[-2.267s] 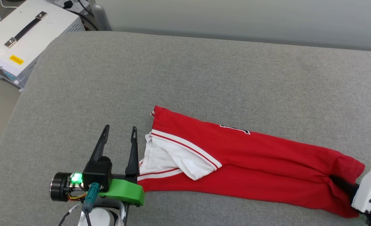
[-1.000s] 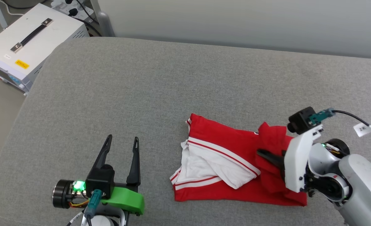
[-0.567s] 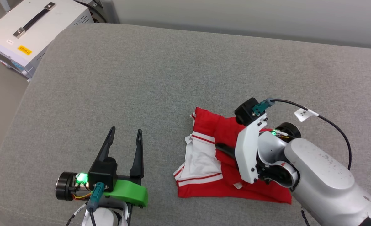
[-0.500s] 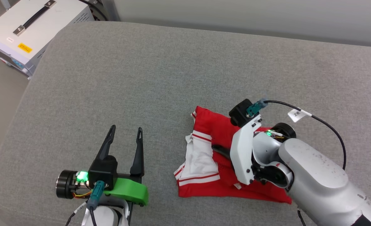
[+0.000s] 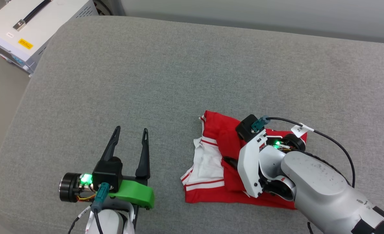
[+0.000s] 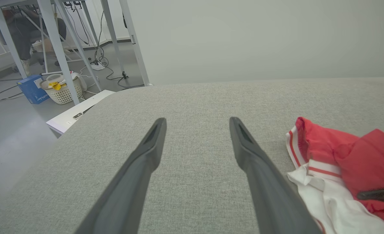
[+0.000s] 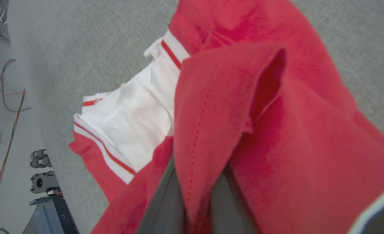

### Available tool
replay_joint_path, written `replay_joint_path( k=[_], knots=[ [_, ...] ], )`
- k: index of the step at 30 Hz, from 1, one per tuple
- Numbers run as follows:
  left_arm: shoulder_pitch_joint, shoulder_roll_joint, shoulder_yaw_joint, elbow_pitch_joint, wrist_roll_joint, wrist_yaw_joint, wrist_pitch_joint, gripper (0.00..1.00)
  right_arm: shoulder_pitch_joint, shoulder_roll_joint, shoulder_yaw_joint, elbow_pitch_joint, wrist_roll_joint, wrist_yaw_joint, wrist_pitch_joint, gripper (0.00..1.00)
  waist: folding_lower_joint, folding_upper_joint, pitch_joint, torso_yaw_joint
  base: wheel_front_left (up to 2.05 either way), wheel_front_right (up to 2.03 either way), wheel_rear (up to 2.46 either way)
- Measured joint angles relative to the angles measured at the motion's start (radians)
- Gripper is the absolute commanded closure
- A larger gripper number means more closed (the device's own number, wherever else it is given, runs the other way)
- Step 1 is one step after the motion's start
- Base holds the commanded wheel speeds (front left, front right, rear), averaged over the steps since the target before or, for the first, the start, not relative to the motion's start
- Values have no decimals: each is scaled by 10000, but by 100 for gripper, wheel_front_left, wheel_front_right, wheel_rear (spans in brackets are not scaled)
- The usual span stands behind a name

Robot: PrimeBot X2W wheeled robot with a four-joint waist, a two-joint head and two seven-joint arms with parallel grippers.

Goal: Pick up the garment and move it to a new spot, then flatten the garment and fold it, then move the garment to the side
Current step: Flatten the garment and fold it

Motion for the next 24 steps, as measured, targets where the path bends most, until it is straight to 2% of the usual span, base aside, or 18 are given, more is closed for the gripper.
replay_joint_path(
  k=[1, 2, 9, 12, 15, 18, 21, 24],
  knots=[
    [5, -4, 29, 21, 2, 0, 0, 0, -5, -8, 52, -40, 23, 2, -236, 52, 0, 0, -48, -22, 0, 0, 0],
    [8, -4, 44, 36, 2, -2, 0, 0, -13, -25, 102, -107, 15, 2, -499, 0, 0, 0, -93, -40, 0, 0, 0],
    [93, -2, 140, 33, 35, -13, 0, 0, -18, -869, -180, -1256, 84, -8, -2466, 0, 0, 0, -521, -204, 0, 0, 0],
    [245, 8, 180, 13, 61, -13, 0, 0, -13, -1323, -788, -1592, -140, -8, -3335, 0, 0, 0, -695, -308, 0, 0, 0],
    [382, 15, 194, -19, 92, -13, 0, 0, 81, -1609, -1793, -1639, -779, -8, -4334, 0, 0, 0, -857, -432, 0, 0, 0],
    [512, 40, 222, -48, 94, -13, 0, 0, 411, -1653, -3045, -1551, -1914, -8, -5398, 0, 0, 0, -1025, -551, 0, 0, 0],
    [640, 59, 259, -100, 104, -13, 0, 0, 1114, -1354, -4591, -1569, -3103, -8, -6052, 0, 0, 0, -1201, -670, 0, 0, 0],
    [700, 102, 295, -155, 105, -12, 0, 0, 1908, -880, -6305, -1927, -4380, -8, -6261, 0, 0, 0, -1354, -773, 0, 0, 0]
  ],
)
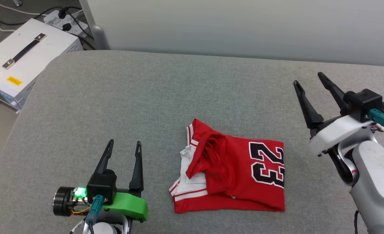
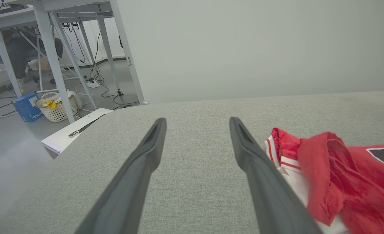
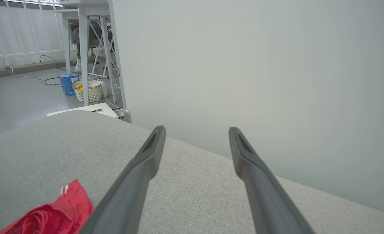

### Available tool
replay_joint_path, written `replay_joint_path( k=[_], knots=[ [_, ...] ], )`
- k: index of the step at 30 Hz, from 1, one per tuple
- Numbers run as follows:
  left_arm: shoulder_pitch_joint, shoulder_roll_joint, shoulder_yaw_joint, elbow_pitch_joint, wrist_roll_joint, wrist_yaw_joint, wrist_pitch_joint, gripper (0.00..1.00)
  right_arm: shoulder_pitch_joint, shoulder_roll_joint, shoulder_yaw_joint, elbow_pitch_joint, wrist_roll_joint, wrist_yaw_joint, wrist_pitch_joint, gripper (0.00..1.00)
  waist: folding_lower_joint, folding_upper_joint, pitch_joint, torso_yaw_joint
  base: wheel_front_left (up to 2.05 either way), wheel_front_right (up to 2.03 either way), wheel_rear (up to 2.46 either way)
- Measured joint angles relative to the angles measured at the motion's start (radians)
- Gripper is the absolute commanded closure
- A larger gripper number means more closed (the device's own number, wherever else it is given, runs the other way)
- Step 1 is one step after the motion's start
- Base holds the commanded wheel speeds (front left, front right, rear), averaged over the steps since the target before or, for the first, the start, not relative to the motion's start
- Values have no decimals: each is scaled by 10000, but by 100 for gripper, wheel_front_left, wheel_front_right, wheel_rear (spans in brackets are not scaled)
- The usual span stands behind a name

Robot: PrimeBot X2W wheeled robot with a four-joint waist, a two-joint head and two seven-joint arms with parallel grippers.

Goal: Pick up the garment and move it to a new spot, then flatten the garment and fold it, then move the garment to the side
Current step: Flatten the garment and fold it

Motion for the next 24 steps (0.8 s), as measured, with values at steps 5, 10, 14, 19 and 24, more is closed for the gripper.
replay_joint_path(
  k=[5, 10, 14, 19, 24],
  knots=[
    [132, 52, 8, -117, 59, 0, 0, 0, 1568, 976, -2380, -1852, -1994, 0, -21, 0, 0, 0, -215, -121, 0, 0, 0],
    [260, 79, 6, -136, 61, 2, 0, 0, 3231, 2080, -3570, -3246, -2642, -2, -54, 0, 0, 0, -428, -178, 0, 0, 0],
    [439, 104, 6, -155, 61, 2, 0, 0, 4185, 2502, -3983, -3741, -2675, -2, -54, 0, 0, 0, -618, -196, 0, 0, 0],
    [656, 127, 6, -176, 61, 12, 0, 0, 5044, 2734, -4103, -4038, -2529, -2, -56, 0, 0, 0, -847, -218, 0, 0, 0],
    [909, 142, 17, -198, 61, 25, 0, 0, 5728, 2832, -4084, -4226, -2305, -2, -56, 0, 0, 0, -1055, -212, 0, 0, 0]
  ],
)
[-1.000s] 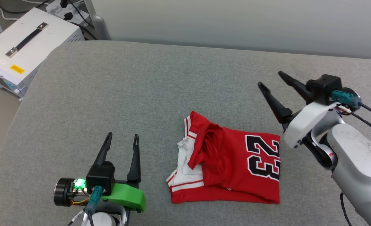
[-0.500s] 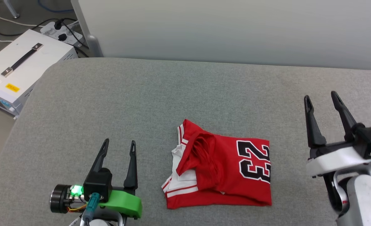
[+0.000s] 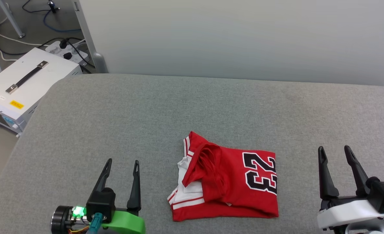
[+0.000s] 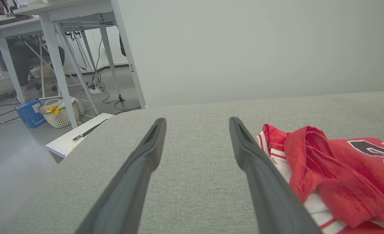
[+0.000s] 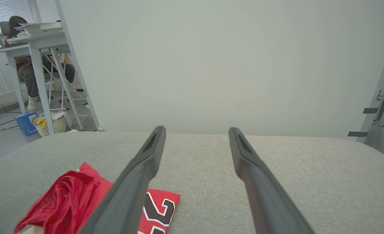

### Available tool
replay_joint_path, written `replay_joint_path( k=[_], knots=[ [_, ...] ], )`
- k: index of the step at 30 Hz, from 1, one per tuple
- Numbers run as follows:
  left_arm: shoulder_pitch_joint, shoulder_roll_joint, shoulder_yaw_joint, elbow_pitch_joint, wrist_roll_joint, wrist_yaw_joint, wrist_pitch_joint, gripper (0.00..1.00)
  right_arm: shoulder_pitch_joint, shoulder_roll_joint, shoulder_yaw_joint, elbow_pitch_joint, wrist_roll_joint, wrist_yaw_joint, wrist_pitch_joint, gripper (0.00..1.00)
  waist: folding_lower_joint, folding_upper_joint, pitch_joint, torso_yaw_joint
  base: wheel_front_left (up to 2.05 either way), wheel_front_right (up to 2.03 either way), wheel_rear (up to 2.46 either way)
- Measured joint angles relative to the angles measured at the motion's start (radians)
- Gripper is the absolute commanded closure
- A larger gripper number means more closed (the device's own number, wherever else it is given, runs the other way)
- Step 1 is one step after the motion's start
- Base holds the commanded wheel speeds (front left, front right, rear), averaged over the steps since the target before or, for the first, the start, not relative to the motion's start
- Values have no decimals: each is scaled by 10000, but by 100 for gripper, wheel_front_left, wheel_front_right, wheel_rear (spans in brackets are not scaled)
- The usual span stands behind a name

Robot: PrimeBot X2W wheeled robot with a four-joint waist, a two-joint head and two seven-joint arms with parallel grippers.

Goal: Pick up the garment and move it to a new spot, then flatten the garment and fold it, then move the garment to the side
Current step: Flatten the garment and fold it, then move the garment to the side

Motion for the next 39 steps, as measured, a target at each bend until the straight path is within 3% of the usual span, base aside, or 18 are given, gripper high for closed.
replay_joint_path(
  k=[12, 29, 33, 34, 35, 39],
  knots=[
    [307, 17, -23, -35, -2, 2, 0, 0, 818, 44, 194, 94, 0, 0, 0, 0, 0, 0, -126, 68, 0, 0, 0],
    [307, 12, -59, 33, -4, 48, 0, 0, 416, 29, 58, 88, -431, 2, 0, 0, 0, 0, 47, 122, 0, 0, 0],
    [292, 2, -86, 36, -4, 48, 0, 0, -632, -585, -61, -2, -512, 0, 0, 0, 0, 0, 197, 128, 0, 0, 0],
    [282, -2, -92, 36, -4, 48, 0, 0, -988, -915, -4, 2, -510, 2, 0, 0, 0, 0, 253, 133, 0, 0, 0],
    [246, -10, -102, 36, -4, 48, 0, 0, -1760, -1745, 387, 157, -428, 2, 121, 0, 0, 0, 381, 144, 0, 0, 0],
    [128, -33, -132, 31, -4, 48, 0, 0, -2892, -2840, 1367, 391, 10, 0, 1258, 0, 0, 0, 616, 171, 0, 0, 0]
  ],
)
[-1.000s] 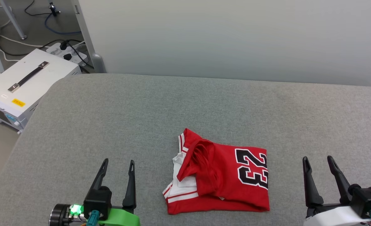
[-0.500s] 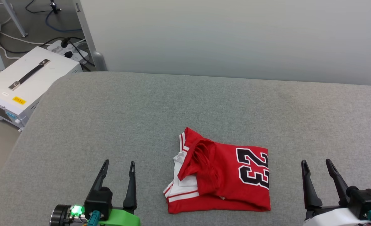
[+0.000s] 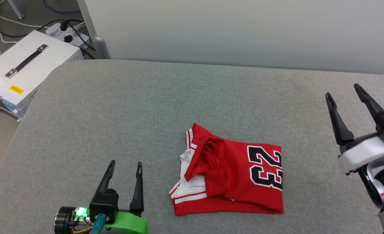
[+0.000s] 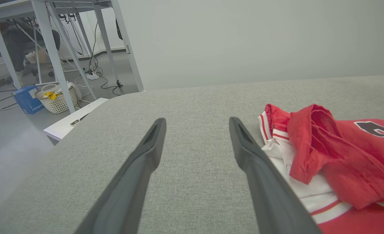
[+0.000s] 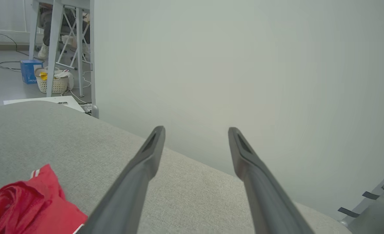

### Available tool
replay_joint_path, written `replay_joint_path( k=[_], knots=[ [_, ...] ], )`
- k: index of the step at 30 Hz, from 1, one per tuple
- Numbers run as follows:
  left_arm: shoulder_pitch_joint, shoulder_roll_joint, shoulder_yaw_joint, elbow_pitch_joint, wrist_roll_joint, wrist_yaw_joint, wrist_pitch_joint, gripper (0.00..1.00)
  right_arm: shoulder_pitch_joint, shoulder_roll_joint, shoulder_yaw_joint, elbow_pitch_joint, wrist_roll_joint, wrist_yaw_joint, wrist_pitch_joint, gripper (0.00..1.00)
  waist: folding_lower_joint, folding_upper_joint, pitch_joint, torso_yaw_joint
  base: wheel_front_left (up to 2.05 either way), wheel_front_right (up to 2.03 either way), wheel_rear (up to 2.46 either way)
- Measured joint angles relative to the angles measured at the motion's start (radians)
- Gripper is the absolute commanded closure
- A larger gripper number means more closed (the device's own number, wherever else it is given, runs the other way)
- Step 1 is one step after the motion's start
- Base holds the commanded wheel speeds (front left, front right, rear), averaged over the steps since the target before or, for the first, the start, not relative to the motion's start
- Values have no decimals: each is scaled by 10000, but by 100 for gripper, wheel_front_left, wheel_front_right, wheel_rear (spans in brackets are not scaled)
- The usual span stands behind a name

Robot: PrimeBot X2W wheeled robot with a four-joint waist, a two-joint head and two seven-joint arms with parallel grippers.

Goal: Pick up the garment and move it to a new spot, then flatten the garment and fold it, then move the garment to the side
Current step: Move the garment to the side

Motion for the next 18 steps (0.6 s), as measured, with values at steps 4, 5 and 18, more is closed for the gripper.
replay_joint_path(
  k=[4, 5, 18],
  knots=[
    [-287, -46, -35, -8, -4, 0, 0, 0, -906, -1057, 1538, 405, 1852, 2, 3045, 0, 0, 0, 359, 59, 0, 0, 0],
    [-327, -56, -38, -10, -4, 0, 0, 0, -968, -1195, 1741, 462, 2238, 2, 3534, 0, 0, 0, 416, 71, 0, 0, 0],
    [-908, -173, -192, -10, -6, -50, 0, 0, -983, -1486, 2625, 1622, 5837, 0, 7127, 0, 0, 0, 1070, 410, 0, 0, 0]
  ],
)
